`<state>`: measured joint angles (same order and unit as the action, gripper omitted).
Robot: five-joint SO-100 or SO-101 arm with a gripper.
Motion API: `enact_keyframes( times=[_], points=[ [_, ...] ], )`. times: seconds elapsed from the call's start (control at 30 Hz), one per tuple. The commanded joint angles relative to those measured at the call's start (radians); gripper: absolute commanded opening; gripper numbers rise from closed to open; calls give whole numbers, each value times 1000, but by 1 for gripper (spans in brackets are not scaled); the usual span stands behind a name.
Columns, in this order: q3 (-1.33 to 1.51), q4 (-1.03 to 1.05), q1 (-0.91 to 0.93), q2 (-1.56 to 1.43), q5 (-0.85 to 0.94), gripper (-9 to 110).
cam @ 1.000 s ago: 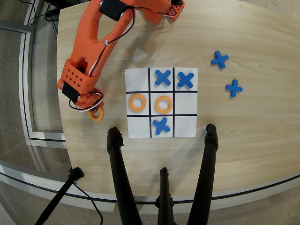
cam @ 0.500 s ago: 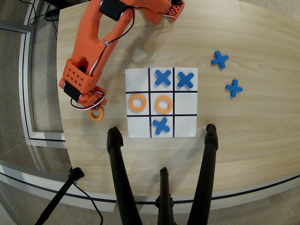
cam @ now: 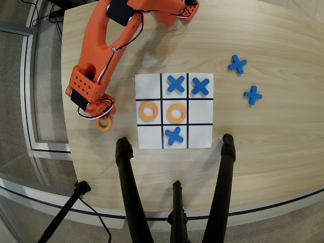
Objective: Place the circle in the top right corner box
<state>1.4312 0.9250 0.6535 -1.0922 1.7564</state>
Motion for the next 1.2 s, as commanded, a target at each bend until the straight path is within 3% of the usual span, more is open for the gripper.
enact_keyframes(
  times=[0.0,0.5,0.93,1.17],
  points=[
    [-15,3,3,3,6,16],
    [57,34,38,14,25,16],
    [41,314,80,0,81,15],
    [43,324,87,0,87,15]
  ],
)
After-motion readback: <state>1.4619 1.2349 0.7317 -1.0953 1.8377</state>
